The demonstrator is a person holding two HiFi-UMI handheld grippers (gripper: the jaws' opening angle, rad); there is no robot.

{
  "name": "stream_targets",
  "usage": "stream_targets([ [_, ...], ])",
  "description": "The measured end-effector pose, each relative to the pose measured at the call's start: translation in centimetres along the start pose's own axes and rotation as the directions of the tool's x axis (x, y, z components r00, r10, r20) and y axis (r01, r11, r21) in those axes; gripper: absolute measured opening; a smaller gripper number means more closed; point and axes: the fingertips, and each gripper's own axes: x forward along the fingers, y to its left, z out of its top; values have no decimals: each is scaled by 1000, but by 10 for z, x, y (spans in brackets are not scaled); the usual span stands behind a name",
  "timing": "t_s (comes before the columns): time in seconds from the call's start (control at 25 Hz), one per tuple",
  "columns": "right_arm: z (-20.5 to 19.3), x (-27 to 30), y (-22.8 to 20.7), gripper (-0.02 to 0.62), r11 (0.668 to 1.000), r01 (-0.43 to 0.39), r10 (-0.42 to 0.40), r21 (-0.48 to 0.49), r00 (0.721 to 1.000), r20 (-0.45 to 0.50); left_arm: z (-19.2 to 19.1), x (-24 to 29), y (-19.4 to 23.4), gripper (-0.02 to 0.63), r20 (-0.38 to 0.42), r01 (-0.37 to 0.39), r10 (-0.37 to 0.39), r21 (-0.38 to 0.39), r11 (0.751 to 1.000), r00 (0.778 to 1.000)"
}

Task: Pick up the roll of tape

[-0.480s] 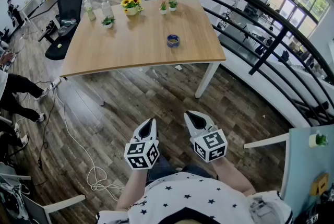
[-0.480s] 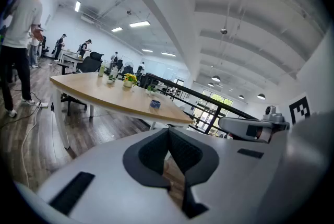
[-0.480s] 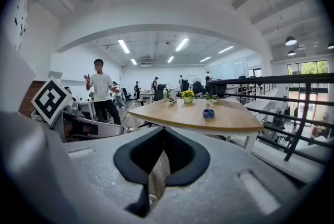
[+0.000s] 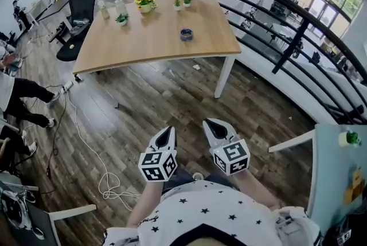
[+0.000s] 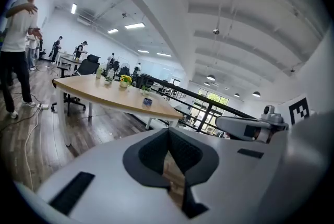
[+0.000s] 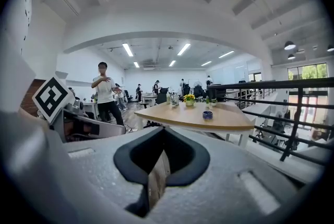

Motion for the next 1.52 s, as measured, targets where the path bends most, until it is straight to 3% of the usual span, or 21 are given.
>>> stream_targets([
  [0.96,-16,-48,19,11,999,-34,34,11,999,30,-22,-38,-31,6,23,11,-12,46,999,1000],
  [1.52,-13,-37,11,83,998,-57,56,35,997,46,-14,-30,-29,100,20,15,-17,66,998,1000],
])
